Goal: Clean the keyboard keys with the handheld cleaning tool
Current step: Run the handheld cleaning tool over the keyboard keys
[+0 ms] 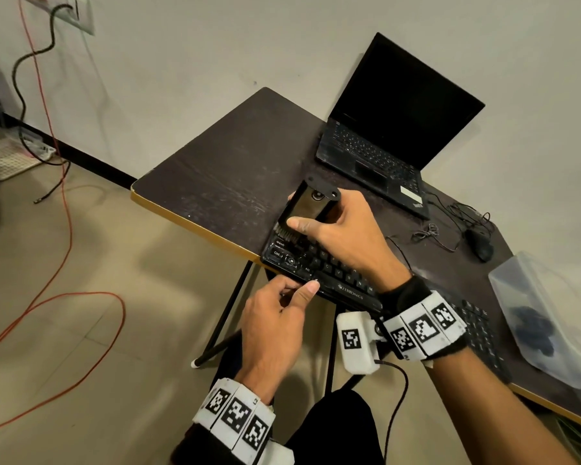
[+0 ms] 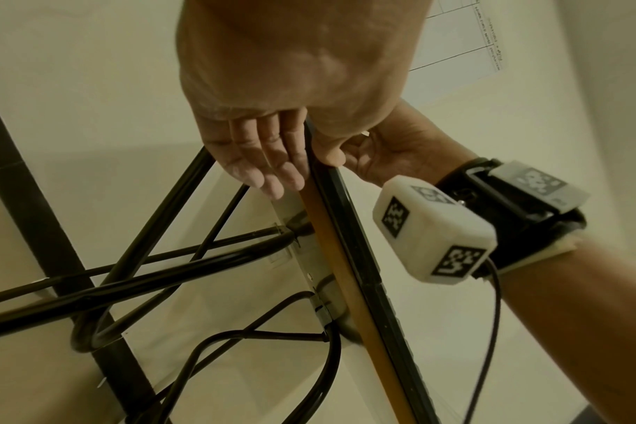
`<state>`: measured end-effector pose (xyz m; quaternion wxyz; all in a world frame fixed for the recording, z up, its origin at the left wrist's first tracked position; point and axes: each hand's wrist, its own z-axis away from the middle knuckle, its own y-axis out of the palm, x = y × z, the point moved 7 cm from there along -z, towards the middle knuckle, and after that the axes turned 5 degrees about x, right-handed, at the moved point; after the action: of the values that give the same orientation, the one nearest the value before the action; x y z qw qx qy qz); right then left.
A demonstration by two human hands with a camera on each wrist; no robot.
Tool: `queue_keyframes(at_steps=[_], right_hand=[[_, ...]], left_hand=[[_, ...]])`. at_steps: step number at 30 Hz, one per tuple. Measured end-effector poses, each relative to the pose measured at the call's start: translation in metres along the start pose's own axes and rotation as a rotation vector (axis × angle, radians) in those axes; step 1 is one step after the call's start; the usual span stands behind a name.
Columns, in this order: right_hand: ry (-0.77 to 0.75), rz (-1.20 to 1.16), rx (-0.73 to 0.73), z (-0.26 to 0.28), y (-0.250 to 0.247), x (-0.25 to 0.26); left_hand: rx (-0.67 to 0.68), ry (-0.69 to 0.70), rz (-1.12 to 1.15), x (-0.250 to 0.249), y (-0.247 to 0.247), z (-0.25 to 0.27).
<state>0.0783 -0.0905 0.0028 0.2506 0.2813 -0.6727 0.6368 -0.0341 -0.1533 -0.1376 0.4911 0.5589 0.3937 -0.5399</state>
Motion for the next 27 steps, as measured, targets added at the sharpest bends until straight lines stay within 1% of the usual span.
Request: queue_keyframes(at_steps=[3,5,8,11,13,17,20,23,27], right_hand=[[-0.019,-0.008,0.143,0.001,0.006,0.005],[-0.022,0.004,0.179,0.002,0.008,0.009],[-0.077,0.088,0.103,0.010,0.008,0.016],[-0.141,0.152,0.081,0.025,0.015,0.024],[-0.127,0.226,0.062,0.032,0.010,0.025],[-0.023,0.340,0.030,0.039,-0.008,0.017],[-0.059,0.299,0.041,0.036,0.003,0.025],[-0.110,0.156,0.046,0.027,0.017,0.028],[-0.113,0.062,0.078,0.028,0.011,0.022]], left_hand=[[-0.007,0.002,-0.019,-0.004,-0.002,0.001],[-0.010,-0.002,-0.019,-0.002,-0.002,0.000],[-0.009,-0.013,-0.006,0.000,-0.001,0.000],[-0.017,-0.005,-0.032,-0.004,-0.003,0.001],[-0.018,-0.007,-0.044,-0.004,-0.003,0.001],[-0.010,-0.018,-0.031,-0.005,-0.002,0.002],[-0.016,-0.024,-0.034,-0.007,-0.003,0.003],[-0.012,-0.022,-0.045,-0.006,-0.003,0.002],[-0.007,-0.016,-0.041,-0.006,-0.004,0.001]])
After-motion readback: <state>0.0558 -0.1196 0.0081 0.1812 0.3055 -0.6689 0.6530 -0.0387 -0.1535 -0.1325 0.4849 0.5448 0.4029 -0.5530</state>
